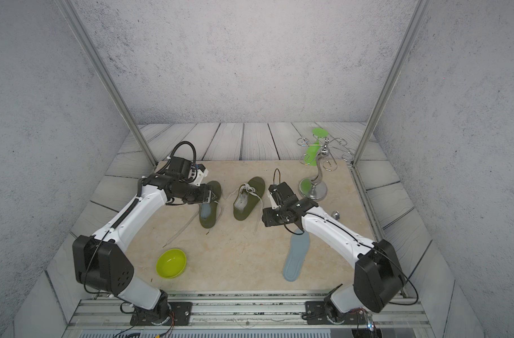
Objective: Insert the insole into the shoe
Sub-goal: Adjust the insole in the shoe, then adjust the shoe at the center of the board.
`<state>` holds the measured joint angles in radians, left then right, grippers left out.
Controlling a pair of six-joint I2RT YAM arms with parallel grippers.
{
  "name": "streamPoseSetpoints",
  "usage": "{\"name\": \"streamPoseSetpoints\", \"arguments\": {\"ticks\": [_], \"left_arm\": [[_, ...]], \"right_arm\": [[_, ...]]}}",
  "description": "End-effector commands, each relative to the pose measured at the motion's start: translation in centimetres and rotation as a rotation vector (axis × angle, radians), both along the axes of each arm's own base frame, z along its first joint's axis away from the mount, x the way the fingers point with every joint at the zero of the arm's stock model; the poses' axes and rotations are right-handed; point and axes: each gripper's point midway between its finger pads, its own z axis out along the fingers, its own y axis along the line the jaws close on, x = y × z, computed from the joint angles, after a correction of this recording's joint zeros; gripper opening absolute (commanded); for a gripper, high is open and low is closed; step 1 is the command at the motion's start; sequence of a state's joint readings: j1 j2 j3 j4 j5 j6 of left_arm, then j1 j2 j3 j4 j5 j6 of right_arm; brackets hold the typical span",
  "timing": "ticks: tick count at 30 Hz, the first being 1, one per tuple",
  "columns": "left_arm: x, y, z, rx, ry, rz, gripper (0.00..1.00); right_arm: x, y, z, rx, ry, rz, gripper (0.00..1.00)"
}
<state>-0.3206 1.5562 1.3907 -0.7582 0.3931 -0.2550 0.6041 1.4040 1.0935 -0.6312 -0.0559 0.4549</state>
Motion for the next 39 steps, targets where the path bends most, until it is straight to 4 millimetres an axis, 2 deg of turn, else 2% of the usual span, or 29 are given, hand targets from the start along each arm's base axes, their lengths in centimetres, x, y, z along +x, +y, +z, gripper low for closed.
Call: {"name": "streamPoseSetpoints", "arguments": {"ticks": [1,4,7,10,15,21,29,35,39], "left_arm": [[-0.5,-1.6,-0.8,0.004,-0.024,0.019,0.7],[-1.2,-3.2,-1.2,-0.03,-0.04,0.017,0.7],[-2.0,-4.8,-1.9,-0.031,-0.053,0.001,0.7],[-2.1,-5.6,-3.0,0.014,-0.062,-0.014,0.7],[0.7,-6.3,-4.4,0.103,-0.072,-0.046,0.7],[4.0,-7.2,-6.2,0.214,-0.02,-0.096,0.68],[8.0,-6.4,-9.2,0.374,-0.001,-0.058,0.5],[10.0,-7.8,-10.3,0.354,-0.029,-0.079,0.48],[11.2,-8.6,-11.0,0.345,-0.034,-0.089,0.42]], "right_arm": [[-2.0,-6.3,-1.1,-0.157,0.041,-0.182,0.56],[-3.4,-9.6,-2.6,-0.201,0.119,-0.276,0.56],[-4.5,-11.3,-4.1,-0.198,0.203,-0.333,0.55],[-4.9,-12.0,-4.8,-0.191,0.24,-0.356,0.55],[-5.1,-11.8,-5.2,-0.166,0.261,-0.365,0.54],[-5.9,-13.0,-6.2,-0.156,0.285,-0.398,0.54],[-5.8,-13.1,-5.4,-0.128,0.276,-0.392,0.54],[-5.8,-13.2,-5.4,-0.129,0.274,-0.372,0.53],[-5.9,-13.2,-5.3,-0.122,0.273,-0.365,0.54]]}}
